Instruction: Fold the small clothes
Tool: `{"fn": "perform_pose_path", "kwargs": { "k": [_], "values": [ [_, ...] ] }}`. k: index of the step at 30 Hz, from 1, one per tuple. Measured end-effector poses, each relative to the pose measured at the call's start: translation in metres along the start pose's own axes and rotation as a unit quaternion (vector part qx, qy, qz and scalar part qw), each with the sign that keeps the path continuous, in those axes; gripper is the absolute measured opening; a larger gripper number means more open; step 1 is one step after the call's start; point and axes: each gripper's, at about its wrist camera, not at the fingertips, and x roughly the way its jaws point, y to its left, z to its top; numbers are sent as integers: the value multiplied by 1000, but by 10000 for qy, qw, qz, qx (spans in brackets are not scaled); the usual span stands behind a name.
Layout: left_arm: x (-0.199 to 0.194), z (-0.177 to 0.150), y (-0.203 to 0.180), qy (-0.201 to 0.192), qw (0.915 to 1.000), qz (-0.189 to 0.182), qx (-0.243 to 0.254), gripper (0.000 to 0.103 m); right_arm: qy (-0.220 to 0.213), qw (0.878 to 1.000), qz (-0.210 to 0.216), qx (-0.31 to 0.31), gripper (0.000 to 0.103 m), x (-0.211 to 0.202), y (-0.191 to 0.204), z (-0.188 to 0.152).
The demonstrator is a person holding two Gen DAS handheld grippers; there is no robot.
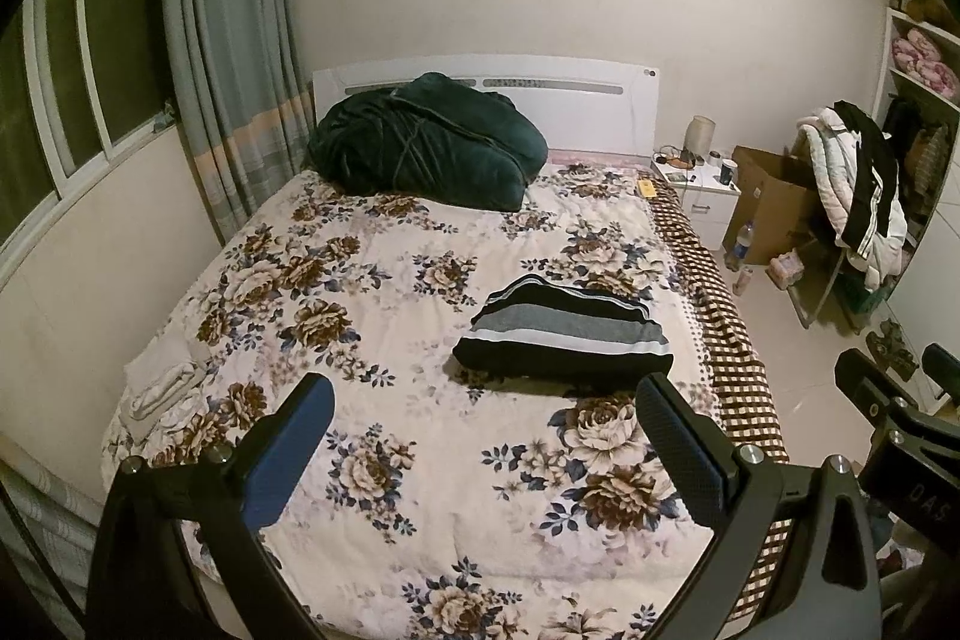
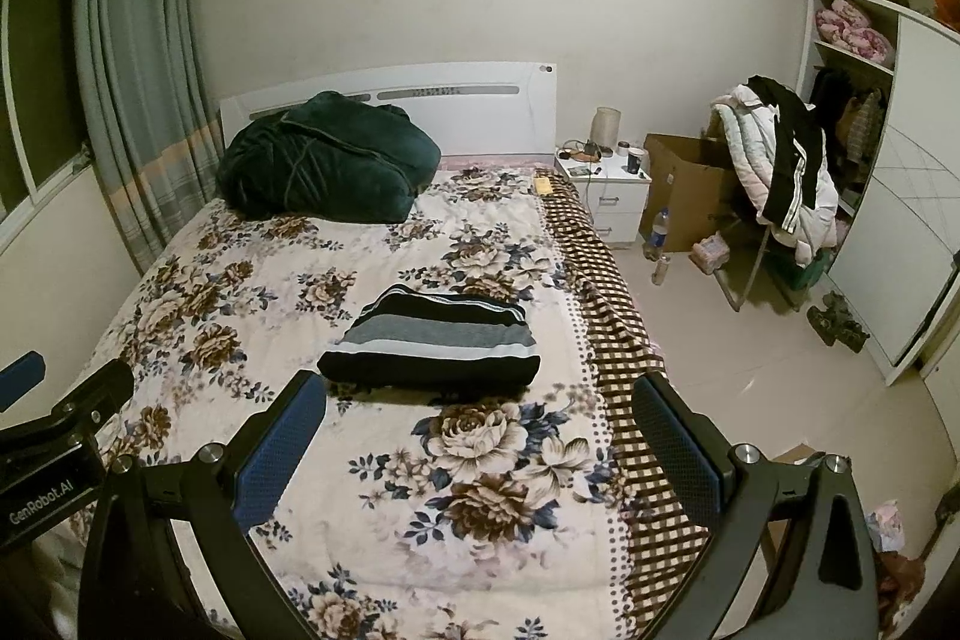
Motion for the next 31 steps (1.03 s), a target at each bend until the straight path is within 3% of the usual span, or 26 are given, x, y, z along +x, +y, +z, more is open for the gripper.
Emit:
{"fn": "perform_pose_path", "kwargs": {
  "k": [31],
  "values": [
    [0, -2, 2, -18, 10000, -29, 11, 103, -57, 10000, 61, -30, 103, 3, 3, 5]
  ]
}}
